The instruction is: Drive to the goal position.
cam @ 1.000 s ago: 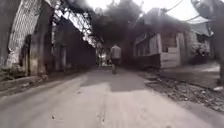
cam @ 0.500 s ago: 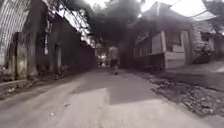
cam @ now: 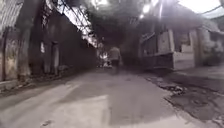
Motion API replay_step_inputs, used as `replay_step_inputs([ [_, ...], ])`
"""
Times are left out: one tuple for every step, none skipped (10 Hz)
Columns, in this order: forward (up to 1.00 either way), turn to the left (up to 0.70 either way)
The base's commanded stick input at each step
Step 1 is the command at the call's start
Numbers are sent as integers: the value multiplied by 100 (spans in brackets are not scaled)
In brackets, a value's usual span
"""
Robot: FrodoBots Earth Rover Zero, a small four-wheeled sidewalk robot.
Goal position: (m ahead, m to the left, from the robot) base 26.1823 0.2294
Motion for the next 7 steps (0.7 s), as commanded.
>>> replay_step_inputs([
  [100,0],
  [100,0],
  [100,0],
  [100,0],
  [100,0],
  [100,0],
  [100,0],
])
